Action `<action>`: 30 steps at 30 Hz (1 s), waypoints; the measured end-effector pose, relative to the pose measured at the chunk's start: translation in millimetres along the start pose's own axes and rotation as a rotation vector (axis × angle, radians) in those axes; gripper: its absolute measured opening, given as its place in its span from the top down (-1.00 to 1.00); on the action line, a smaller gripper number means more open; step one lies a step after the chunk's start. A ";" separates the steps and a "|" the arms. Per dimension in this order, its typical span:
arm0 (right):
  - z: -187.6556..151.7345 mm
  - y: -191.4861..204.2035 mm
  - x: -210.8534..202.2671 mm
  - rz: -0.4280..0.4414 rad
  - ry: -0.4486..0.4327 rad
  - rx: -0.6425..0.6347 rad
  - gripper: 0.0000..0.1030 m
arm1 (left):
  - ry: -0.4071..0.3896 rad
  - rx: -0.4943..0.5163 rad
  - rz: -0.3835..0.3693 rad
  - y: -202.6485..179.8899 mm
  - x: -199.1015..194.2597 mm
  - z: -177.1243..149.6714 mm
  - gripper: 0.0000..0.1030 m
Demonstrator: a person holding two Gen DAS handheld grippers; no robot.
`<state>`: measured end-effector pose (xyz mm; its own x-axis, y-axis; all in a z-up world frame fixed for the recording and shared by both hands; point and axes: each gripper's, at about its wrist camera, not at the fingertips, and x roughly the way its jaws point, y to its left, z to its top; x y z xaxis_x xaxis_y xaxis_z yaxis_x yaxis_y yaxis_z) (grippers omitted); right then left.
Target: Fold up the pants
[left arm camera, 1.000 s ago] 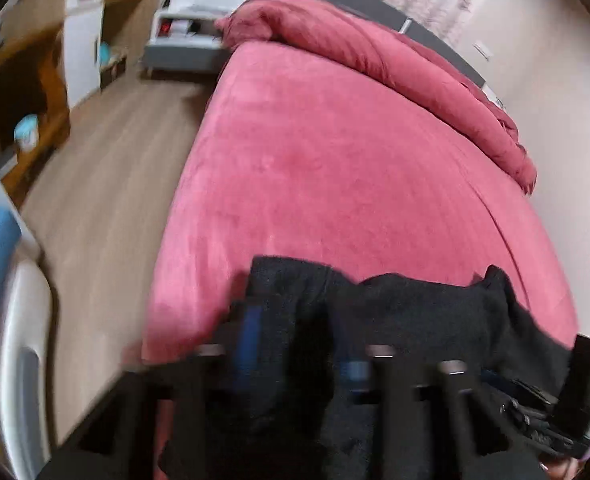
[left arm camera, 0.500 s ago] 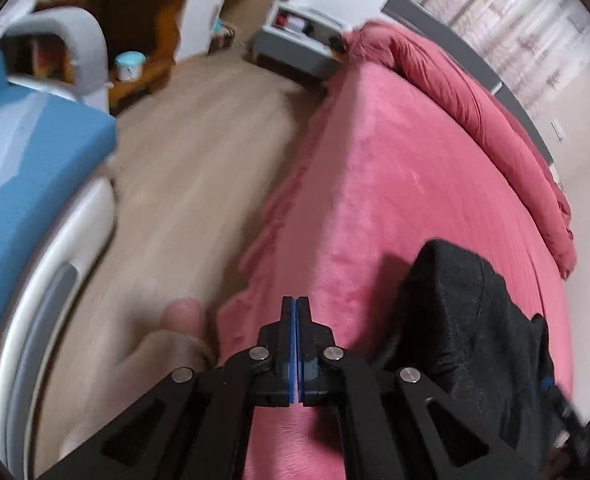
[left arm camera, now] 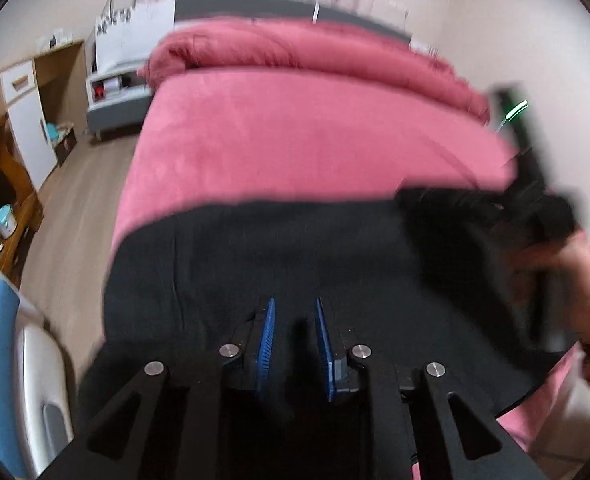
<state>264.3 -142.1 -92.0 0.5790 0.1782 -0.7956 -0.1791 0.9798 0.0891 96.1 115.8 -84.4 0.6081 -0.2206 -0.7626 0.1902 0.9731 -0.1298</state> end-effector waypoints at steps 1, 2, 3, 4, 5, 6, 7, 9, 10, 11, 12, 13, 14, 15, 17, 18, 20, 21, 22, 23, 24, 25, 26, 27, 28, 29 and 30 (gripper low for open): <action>-7.3 -7.0 -14.5 0.049 -0.029 0.071 0.13 | 0.020 0.001 0.023 2.7 3.5 -6.3 0.59; -12.6 -8.4 -22.5 0.082 -0.046 0.097 0.13 | 0.035 0.007 0.041 6.4 5.3 -13.4 0.59; -21.5 -7.3 -30.1 0.107 -0.055 0.109 0.13 | 0.032 0.020 0.042 9.7 3.0 -20.3 0.59; -33.0 -0.9 -32.2 0.116 -0.038 0.095 0.12 | 0.023 0.031 0.043 10.8 -1.2 -24.5 0.59; -43.3 3.7 -33.9 0.115 -0.014 0.076 0.13 | 0.022 0.042 0.045 12.3 -5.5 -29.6 0.59; -54.6 11.8 -30.9 0.112 0.018 0.054 0.13 | 0.026 0.047 0.046 11.2 -6.5 -32.3 0.59; -63.7 17.9 -27.2 0.116 0.045 0.042 0.13 | 0.029 0.059 0.053 10.7 -8.1 -35.8 0.59; -87.2 40.1 -28.1 0.120 0.046 0.004 -0.02 | 0.033 0.081 0.075 11.9 -9.0 -38.6 0.59; -92.4 49.5 -31.2 0.100 0.020 -0.027 -0.09 | 0.032 0.085 0.085 12.0 -11.2 -40.7 0.59; -103.0 59.8 -35.1 0.118 0.022 -0.049 -0.18 | 0.033 0.084 0.094 12.2 -13.9 -41.8 0.59; -107.8 69.6 -31.9 0.164 0.046 -0.064 -0.29 | 0.036 0.076 0.099 13.5 -15.6 -41.8 0.59; -115.5 80.3 -41.1 0.169 0.041 -0.103 -0.35 | 0.038 0.067 0.102 14.3 -16.9 -41.4 0.59; -117.5 85.6 -47.1 0.170 0.023 -0.139 -0.35 | 0.031 0.059 0.107 12.6 -20.8 -39.4 0.59; -118.9 89.2 -52.9 0.180 0.013 -0.167 -0.31 | 0.010 0.055 0.110 7.9 -26.8 -37.4 0.53; -121.0 75.6 -75.0 0.214 -0.025 -0.159 -0.30 | -0.023 0.045 0.098 -1.4 -35.1 -33.6 0.36; -120.6 67.1 -82.8 0.214 -0.048 -0.130 -0.30 | -0.037 0.039 0.081 -5.6 -37.3 -30.9 0.26; -112.2 37.8 -91.4 0.219 -0.083 -0.006 -0.30 | -0.059 0.039 0.049 -15.8 -37.8 -25.0 0.14; -114.6 18.4 -99.5 0.223 -0.093 0.059 -0.30 | -0.060 0.047 0.043 -22.6 -34.5 -20.5 0.02; -119.1 -1.5 -108.2 0.211 -0.103 0.132 -0.30 | -0.057 0.058 0.040 -29.6 -30.9 -16.9 -0.04; -122.6 -20.9 -114.7 0.182 -0.107 0.204 -0.30 | -0.056 0.073 0.037 -36.4 -25.9 -13.0 -0.04; -125.1 -35.1 -116.2 0.167 -0.109 0.243 -0.30 | -0.055 0.092 0.043 -42.1 -20.0 -9.2 -0.04; -127.2 -52.2 -118.8 0.145 -0.112 0.263 -0.29 | -0.049 0.110 0.064 -46.8 -11.5 -6.0 -0.05; -125.6 -66.1 -119.4 0.088 -0.118 0.257 -0.17 | -0.035 0.116 0.087 -46.0 -1.0 -0.5 -0.05; -121.1 -76.2 -120.2 0.031 -0.123 0.242 -0.02 | -0.015 0.114 0.119 -44.5 8.4 1.9 -0.05; -117.0 -87.3 -116.8 -0.034 -0.118 0.224 -0.01 | 0.005 0.100 0.144 -40.4 16.8 2.7 -0.05; -111.4 -101.5 -105.8 -0.078 -0.090 0.215 0.00 | 0.033 0.073 0.168 -33.5 24.8 3.1 -0.05; -108.4 -115.3 -99.7 -0.097 -0.061 0.223 0.08 | 0.048 0.049 0.181 -28.6 29.0 3.0 -0.05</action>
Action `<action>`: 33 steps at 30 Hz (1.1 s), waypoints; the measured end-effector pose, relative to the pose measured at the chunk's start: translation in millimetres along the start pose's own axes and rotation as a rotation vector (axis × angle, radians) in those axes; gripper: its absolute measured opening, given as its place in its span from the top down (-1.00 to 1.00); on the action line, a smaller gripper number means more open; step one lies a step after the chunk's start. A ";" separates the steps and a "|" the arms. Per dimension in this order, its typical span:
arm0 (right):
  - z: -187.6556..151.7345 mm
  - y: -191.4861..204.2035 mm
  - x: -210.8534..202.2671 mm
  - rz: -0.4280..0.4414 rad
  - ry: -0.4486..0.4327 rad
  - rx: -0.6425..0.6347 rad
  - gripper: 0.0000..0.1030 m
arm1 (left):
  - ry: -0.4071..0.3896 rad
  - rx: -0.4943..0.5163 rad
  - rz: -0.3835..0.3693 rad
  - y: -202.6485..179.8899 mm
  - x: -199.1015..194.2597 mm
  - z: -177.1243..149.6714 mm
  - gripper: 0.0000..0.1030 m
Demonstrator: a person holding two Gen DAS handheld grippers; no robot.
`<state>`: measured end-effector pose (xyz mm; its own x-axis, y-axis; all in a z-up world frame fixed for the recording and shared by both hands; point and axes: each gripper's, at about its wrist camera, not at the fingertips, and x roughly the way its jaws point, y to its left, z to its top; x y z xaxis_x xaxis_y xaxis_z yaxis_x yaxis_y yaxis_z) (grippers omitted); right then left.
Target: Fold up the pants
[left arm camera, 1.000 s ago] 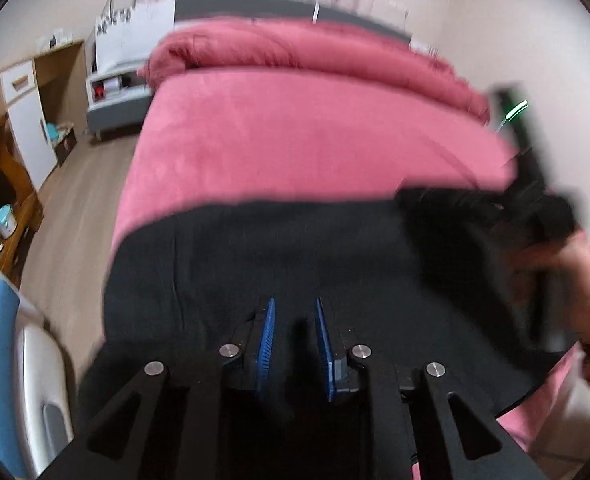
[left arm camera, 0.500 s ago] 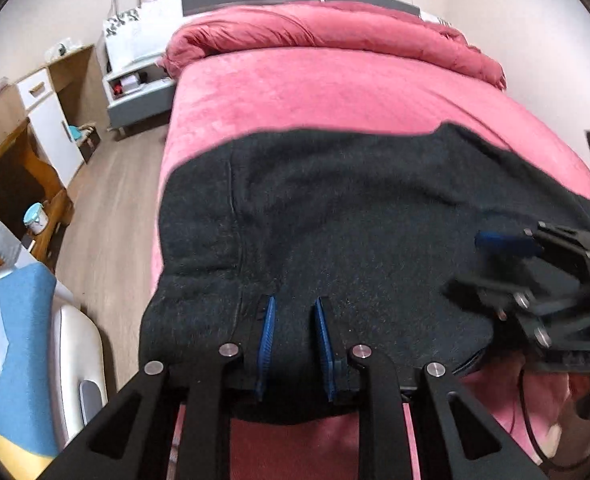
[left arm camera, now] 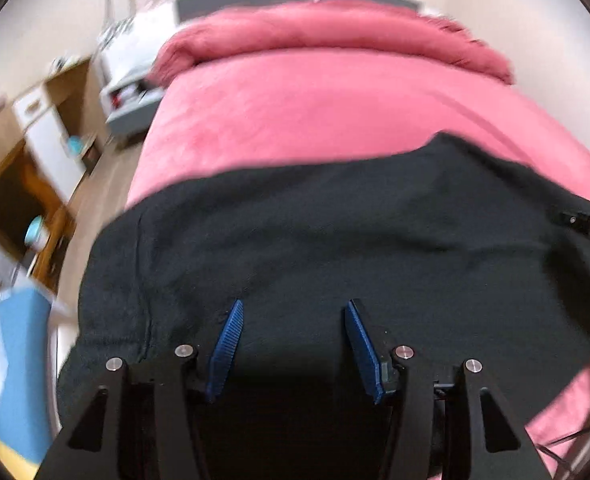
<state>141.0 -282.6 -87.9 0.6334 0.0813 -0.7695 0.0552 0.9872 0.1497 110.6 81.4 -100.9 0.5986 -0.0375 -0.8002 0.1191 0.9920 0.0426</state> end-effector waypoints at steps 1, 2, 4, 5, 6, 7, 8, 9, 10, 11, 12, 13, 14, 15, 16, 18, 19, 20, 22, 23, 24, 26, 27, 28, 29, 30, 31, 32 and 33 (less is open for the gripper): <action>7.9 -15.6 12.2 -0.021 0.033 0.020 0.14 | -0.006 -0.021 -0.005 5.5 1.3 -0.9 -0.05; 15.8 -30.6 27.2 -0.033 0.072 0.049 0.29 | -0.021 -0.031 -0.010 9.8 0.5 -2.0 -0.05; 28.3 -50.8 40.8 0.004 0.084 0.108 0.35 | -0.022 0.000 0.009 7.3 2.1 -3.6 -0.06; 34.9 -54.6 43.4 0.013 0.090 0.124 0.34 | -0.028 0.022 0.021 4.5 2.4 -5.2 -0.07; 39.9 -53.1 40.8 0.002 0.072 0.114 0.32 | -0.034 0.041 0.037 1.0 2.9 -6.8 -0.08; 42.5 -49.9 37.8 -0.001 0.044 0.098 0.31 | -0.036 0.047 0.047 -1.4 3.6 -7.7 -0.08; 45.6 -47.5 36.2 0.011 0.035 0.081 0.30 | -0.036 0.045 0.052 -1.9 3.9 -8.5 -0.08; 46.3 -47.8 34.5 0.035 0.048 0.076 0.29 | -0.035 0.039 0.054 -2.2 4.6 -7.7 -0.09; 41.8 -48.6 23.5 0.080 0.053 0.079 0.29 | -0.034 0.034 0.055 -2.4 4.8 -7.2 -0.12; 36.7 -53.9 13.1 0.108 0.041 0.082 0.29 | -0.033 0.034 0.054 -3.4 4.5 -8.3 -0.13; 32.4 -59.2 1.7 0.132 0.023 0.081 0.29 | -0.034 0.036 0.054 -4.4 4.1 -8.8 -0.15; 25.6 -65.7 -11.6 0.145 0.001 0.081 0.29 | -0.035 0.035 0.056 -4.0 3.6 -9.2 -0.18; 16.5 -76.1 -26.9 0.143 -0.019 0.089 0.24 | -0.036 0.030 0.058 -4.0 3.3 -9.6 -0.19; 11.2 -81.0 -34.4 0.135 -0.034 0.105 0.18 | -0.036 0.020 0.061 -3.1 1.7 -10.4 -0.23; 3.1 -96.9 -47.6 0.123 -0.052 0.139 0.16 | -0.036 0.009 0.059 -5.2 0.3 -12.6 -0.31; -16.9 -142.0 -75.9 0.112 -0.085 0.262 0.16 | -0.037 -0.014 0.044 -8.8 -3.2 -16.1 -0.47; -21.1 -158.0 -85.5 0.114 -0.099 0.308 0.16 | -0.035 -0.017 0.042 -9.7 -3.6 -17.1 -0.52; -32.1 -181.4 -100.6 0.116 -0.130 0.379 0.16 | -0.034 -0.015 0.048 -12.1 -4.3 -17.9 -0.53; -52.3 -217.3 -122.3 0.077 -0.184 0.490 0.16 | -0.036 -0.016 0.060 -15.1 -5.5 -19.1 -0.54; -58.3 -232.7 -130.1 0.046 -0.197 0.526 0.16 | -0.035 -0.022 0.064 -15.3 -5.5 -19.3 -0.55; -71.1 -252.7 -142.2 -0.001 -0.209 0.573 0.16 | -0.031 -0.031 0.066 -14.7 -5.5 -19.1 -0.58; -95.9 -284.8 -161.0 -0.055 -0.235 0.670 0.16 | -0.026 -0.047 0.067 -14.2 -6.5 -19.6 -0.64; -113.1 -304.1 -168.0 -0.068 -0.256 0.752 0.14 | -0.025 -0.051 0.064 -14.0 -6.6 -19.7 -0.65; -135.2 -325.5 -172.6 -0.077 -0.277 0.869 0.10 | -0.025 -0.051 0.066 -14.1 -6.7 -19.7 -0.66; -153.4 -341.2 -175.9 -0.080 -0.296 0.958 -0.04 | -0.025 -0.052 0.069 -14.7 -7.1 -20.1 -0.67; -170.7 -353.6 -177.1 -0.078 -0.320 1.037 -0.11 | -0.023 -0.054 0.070 -15.5 -7.4 -20.5 -0.68; -193.5 -370.6 -178.5 -0.061 -0.347 1.134 -0.11 | -0.020 -0.057 0.070 -15.7 -7.2 -20.4 -0.68; -209.4 -383.3 -177.7 -0.027 -0.373 1.203 -0.11 | -0.018 -0.059 0.070 -15.7 -7.5 -20.3 -0.69; -220.6 -391.1 -173.0 0.010 -0.397 1.261 -0.11 | -0.015 -0.063 0.069 -16.3 -8.4 -20.8 -0.69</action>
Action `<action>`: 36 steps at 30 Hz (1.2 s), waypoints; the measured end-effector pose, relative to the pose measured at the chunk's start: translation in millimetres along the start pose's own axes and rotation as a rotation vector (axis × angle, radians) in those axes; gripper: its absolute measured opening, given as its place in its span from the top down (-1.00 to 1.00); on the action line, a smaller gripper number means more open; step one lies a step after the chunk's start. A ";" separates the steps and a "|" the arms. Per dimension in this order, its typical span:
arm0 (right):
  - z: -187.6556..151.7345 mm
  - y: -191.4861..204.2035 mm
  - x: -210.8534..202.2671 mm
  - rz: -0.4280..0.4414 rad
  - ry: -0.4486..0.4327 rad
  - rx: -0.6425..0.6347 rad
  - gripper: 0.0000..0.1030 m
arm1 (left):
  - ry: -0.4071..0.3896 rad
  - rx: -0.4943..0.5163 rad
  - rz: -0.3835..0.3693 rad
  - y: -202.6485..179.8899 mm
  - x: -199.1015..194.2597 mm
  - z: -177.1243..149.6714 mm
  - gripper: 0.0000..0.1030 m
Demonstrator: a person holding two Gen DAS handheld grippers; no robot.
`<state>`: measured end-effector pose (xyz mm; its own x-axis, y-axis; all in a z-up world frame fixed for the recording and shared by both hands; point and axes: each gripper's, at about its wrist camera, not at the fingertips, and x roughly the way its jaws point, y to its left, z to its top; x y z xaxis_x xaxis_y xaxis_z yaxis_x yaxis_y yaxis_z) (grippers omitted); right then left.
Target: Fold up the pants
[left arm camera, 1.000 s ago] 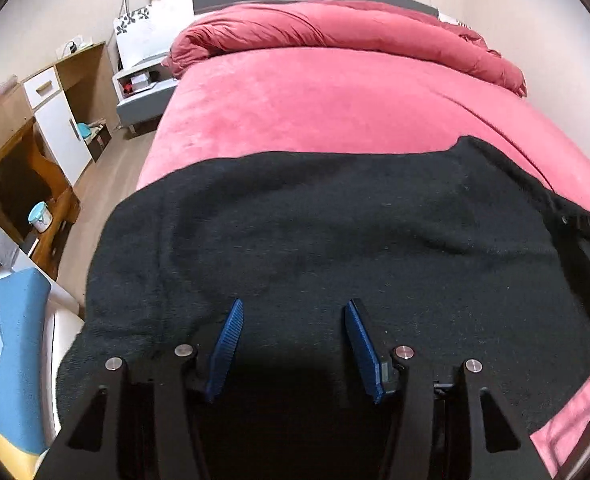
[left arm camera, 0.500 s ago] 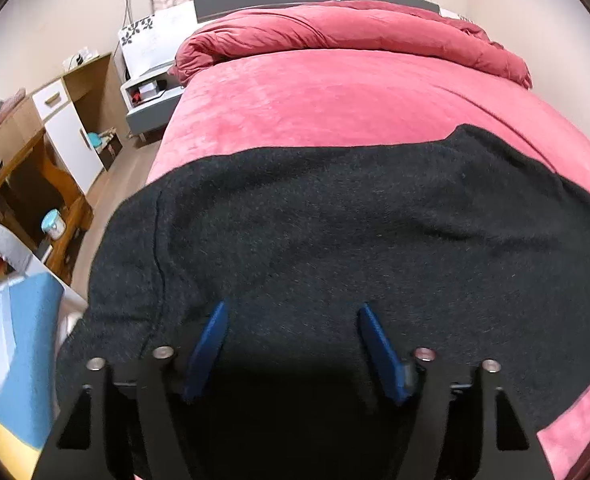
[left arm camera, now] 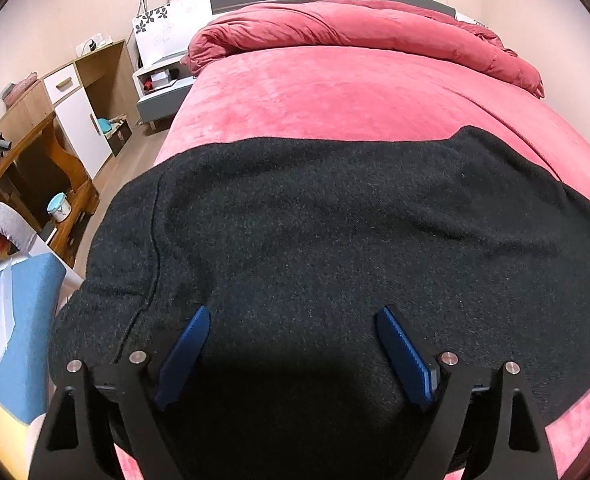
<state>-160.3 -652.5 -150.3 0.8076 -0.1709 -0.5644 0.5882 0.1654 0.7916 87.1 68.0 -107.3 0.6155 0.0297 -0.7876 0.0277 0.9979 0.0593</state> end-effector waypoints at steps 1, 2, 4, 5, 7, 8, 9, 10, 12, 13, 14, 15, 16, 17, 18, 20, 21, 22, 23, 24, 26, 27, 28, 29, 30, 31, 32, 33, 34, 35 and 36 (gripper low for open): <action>6.1 -22.3 1.0 0.057 0.001 0.090 -0.11 | 0.004 -0.002 -0.001 -0.5 -0.6 -0.2 -0.69; 10.5 -32.9 3.7 0.101 0.004 0.144 -0.11 | 0.006 -0.002 -0.001 -0.9 -1.3 -0.9 -0.70; 14.2 -54.0 14.2 0.161 0.015 0.236 -0.11 | 0.010 -0.005 0.003 -1.3 -2.4 -1.0 -0.70; 14.5 -61.6 23.8 0.196 0.019 0.274 -0.11 | 0.012 -0.007 0.005 -1.4 -2.8 -0.9 -0.70; 15.4 -67.5 40.1 0.220 0.018 0.317 -0.11 | 0.019 -0.010 0.010 -2.5 -3.6 -0.9 -0.70; 18.1 -71.0 47.6 0.248 0.015 0.341 -0.11 | 0.020 -0.011 0.012 -2.8 -3.8 -0.8 -0.70; 20.2 -73.0 52.2 0.277 0.016 0.362 -0.11 | 0.021 -0.012 0.016 -3.9 -4.6 -1.8 -0.70; 22.5 -74.9 58.1 0.296 0.014 0.387 -0.11 | 0.023 -0.012 0.019 -4.4 -4.8 -1.7 -0.70; 28.8 -75.0 63.1 0.332 -0.013 0.425 -0.11 | 0.025 -0.014 0.023 -4.9 -5.2 -1.5 -0.70; 35.5 -72.9 69.5 0.364 -0.023 0.436 -0.11 | 0.027 -0.016 0.023 -5.1 -5.4 -1.5 -0.70; 41.0 -68.5 72.0 0.423 -0.028 0.442 -0.11 | 0.027 -0.016 0.023 -5.3 -5.3 -1.7 -0.70; 43.4 -64.0 71.4 0.473 -0.035 0.440 -0.11 | 0.027 -0.015 0.025 -5.5 -5.2 -1.9 -0.70; 49.0 -54.4 68.5 0.529 -0.051 0.408 -0.11 | 0.028 -0.014 0.026 -5.5 -4.9 -1.8 -0.70; 52.3 -48.2 66.4 0.545 -0.056 0.372 -0.22 | 0.027 -0.015 0.027 -5.7 -4.8 -2.1 -0.70; 55.2 -42.2 65.0 0.545 -0.057 0.329 -0.29 | 0.027 -0.016 0.028 -5.9 -4.5 -2.0 -0.71; 58.4 -38.9 68.9 0.511 -0.039 0.290 -0.29 | 0.028 -0.017 0.029 -6.4 -4.0 -2.2 -0.72; 59.5 -40.9 72.0 0.498 -0.028 0.294 -0.29 | 0.029 -0.017 0.029 -6.6 -3.6 -1.4 -0.72; 61.0 -44.7 75.8 0.472 -0.016 0.306 -0.29 | 0.029 -0.016 0.028 -6.6 -3.6 -1.2 -0.72; 61.8 -50.3 79.1 0.432 -0.018 0.330 -0.29 | 0.029 -0.015 0.028 -6.5 -3.3 -0.4 -0.72; 61.8 -56.3 79.9 0.409 -0.040 0.360 -0.26 | 0.030 -0.015 0.026 -5.9 -3.2 -0.2 -0.72; 62.1 -58.0 76.1 0.430 -0.070 0.387 0.13 | 0.031 -0.016 0.025 -5.3 -3.6 0.3 -0.72; 63.2 -55.5 73.8 0.422 -0.076 0.377 0.29 | 0.030 -0.017 0.024 -4.9 -3.9 0.2 -0.72; 63.9 -51.5 70.8 0.418 -0.080 0.355 0.37 | 0.028 -0.016 0.025 -4.7 -3.8 0.1 -0.72; 65.5 -46.0 66.7 0.419 -0.076 0.331 0.55 | 0.027 -0.017 0.024 -4.2 -3.3 0.4 -0.72; 67.1 -42.5 62.7 0.426 -0.075 0.323 0.62 | 0.026 -0.018 0.024 -3.8 -3.1 0.5 -0.72; 69.6 -37.6 56.3 0.449 -0.079 0.316 0.64 | 0.026 -0.022 0.021 -3.4 -3.3 0.6 -0.72; 71.8 -32.6 51.6 0.446 -0.080 0.300 0.69 | 0.026 -0.026 0.016 -3.7 -3.6 0.4 -0.72; 74.2 -26.6 47.5 0.423 -0.076 0.279 0.69 | 0.025 -0.036 0.003 -2.9 -4.9 0.8 -0.72; 78.2 -17.5 43.9 0.387 -0.064 0.263 0.70 | 0.018 -0.052 -0.025 -1.6 -7.6 1.5 -0.72; 80.6 -11.6 42.0 0.370 -0.053 0.266 0.70 | 0.011 -0.065 -0.048 -0.8 -9.9 1.9 -0.72; 83.4 -5.5 40.1 0.346 -0.043 0.269 0.70 | 0.003 -0.081 -0.075 0.1 -13.3 2.6 -0.72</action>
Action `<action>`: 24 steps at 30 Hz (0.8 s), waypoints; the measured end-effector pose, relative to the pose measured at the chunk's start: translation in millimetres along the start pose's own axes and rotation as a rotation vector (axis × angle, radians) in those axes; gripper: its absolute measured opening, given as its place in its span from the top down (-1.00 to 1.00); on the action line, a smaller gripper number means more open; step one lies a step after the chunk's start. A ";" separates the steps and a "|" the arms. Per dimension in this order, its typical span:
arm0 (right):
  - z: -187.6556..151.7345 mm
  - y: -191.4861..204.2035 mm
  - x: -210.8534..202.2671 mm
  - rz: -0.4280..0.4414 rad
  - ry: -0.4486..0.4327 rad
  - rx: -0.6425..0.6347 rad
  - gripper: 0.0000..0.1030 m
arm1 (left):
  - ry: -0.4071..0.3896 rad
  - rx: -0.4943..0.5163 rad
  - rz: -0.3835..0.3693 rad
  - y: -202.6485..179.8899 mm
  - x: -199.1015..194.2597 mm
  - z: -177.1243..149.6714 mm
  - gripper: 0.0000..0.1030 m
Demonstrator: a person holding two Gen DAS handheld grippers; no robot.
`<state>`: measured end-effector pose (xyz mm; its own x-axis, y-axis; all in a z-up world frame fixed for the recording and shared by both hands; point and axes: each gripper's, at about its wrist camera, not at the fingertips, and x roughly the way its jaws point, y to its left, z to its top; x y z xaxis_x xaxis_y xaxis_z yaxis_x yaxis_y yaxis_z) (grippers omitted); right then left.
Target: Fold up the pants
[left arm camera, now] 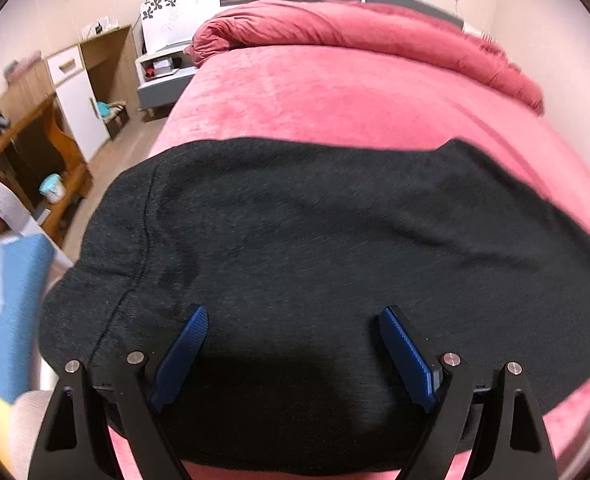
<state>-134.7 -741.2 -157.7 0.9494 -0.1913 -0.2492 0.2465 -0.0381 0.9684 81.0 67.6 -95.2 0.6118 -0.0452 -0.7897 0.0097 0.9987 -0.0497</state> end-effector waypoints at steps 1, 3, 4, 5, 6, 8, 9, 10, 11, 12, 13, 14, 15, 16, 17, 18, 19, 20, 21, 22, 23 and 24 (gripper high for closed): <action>0.7 8.5 0.7 -0.036 0.005 0.004 0.70 | -0.003 -0.007 -0.012 0.0 -1.8 -0.2 -0.72; -1.8 22.9 1.3 -0.090 0.018 0.008 0.70 | -0.006 -0.018 -0.041 -0.8 -5.5 0.3 -0.72; -4.9 30.6 1.9 -0.106 0.023 0.004 0.70 | -0.008 -0.021 -0.052 -1.0 -7.1 0.5 -0.72; -7.5 41.3 3.4 -0.121 0.027 -0.008 0.70 | -0.010 -0.024 -0.059 -0.9 -8.6 0.6 -0.72; -8.8 51.0 6.5 -0.132 0.032 -0.026 0.72 | -0.012 -0.028 -0.072 -0.6 -10.4 0.6 -0.72; -16.1 76.3 13.7 -0.171 0.044 -0.104 0.72 | -0.012 -0.031 -0.098 0.1 -12.6 0.4 -0.72; -20.1 86.8 17.6 -0.184 0.053 -0.142 0.72 | -0.009 -0.030 -0.104 0.2 -12.8 0.0 -0.72; -26.1 99.3 21.1 -0.200 0.065 -0.188 0.72 | -0.005 -0.028 -0.106 0.3 -12.5 -0.3 -0.72; -33.1 111.8 25.5 -0.216 0.079 -0.234 0.73 | 0.001 -0.025 -0.108 0.1 -11.8 -0.3 -0.72; -38.1 120.4 29.1 -0.225 0.090 -0.262 0.73 | 0.008 -0.020 -0.106 -0.3 -10.9 -1.9 -0.72; -45.4 130.0 33.8 -0.232 0.105 -0.288 0.73 | 0.013 -0.017 -0.099 -1.5 -10.2 -3.5 -0.73; -49.5 135.0 36.8 -0.233 0.114 -0.295 0.73 | 0.018 -0.012 -0.094 -2.8 -9.6 -3.6 -0.75; -51.3 136.7 42.8 -0.232 0.121 -0.299 0.73 | 0.026 -0.001 -0.090 -5.9 -7.9 -3.3 -0.79; -52.0 137.0 52.2 -0.233 0.127 -0.303 0.73 | 0.033 0.010 -0.081 -9.2 -6.3 -3.0 -0.81; -53.9 138.2 55.0 -0.236 0.129 -0.302 0.73 | 0.040 0.023 -0.073 -12.7 -4.9 -2.4 -0.83; -54.1 137.5 60.4 -0.238 0.130 -0.299 0.73 | 0.046 0.039 -0.063 -16.8 -3.6 -2.0 -0.85; -55.9 137.8 62.5 -0.242 0.130 -0.289 0.73 | 0.049 0.052 -0.056 -19.7 -3.0 -1.8 -0.85; -59.7 139.4 62.9 -0.248 0.129 -0.283 0.73 | 0.049 0.066 -0.052 -23.4 -3.1 -1.5 -0.85; -58.0 135.1 66.2 -0.257 0.126 -0.275 0.73 | 0.046 0.076 -0.056 -26.9 -4.0 -1.1 -0.85; -60.1 135.9 63.1 -0.269 0.119 -0.269 0.73 | 0.043 0.085 -0.058 -30.7 -5.3 -0.3 -0.85; -59.5 133.5 62.1 -0.274 0.114 -0.264 0.73 | 0.041 0.091 -0.061 -33.7 -6.3 0.8 -0.85; -59.2 132.8 58.1 -0.279 0.110 -0.257 0.73 | 0.034 0.097 -0.067 -38.1 -8.2 2.5 -0.85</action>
<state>-35.3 -699.3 -44.2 0.8506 -0.1020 -0.5158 0.5258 0.1759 0.8322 77.6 30.0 -85.3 0.5800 -0.1108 -0.8070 0.1266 0.9909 -0.0450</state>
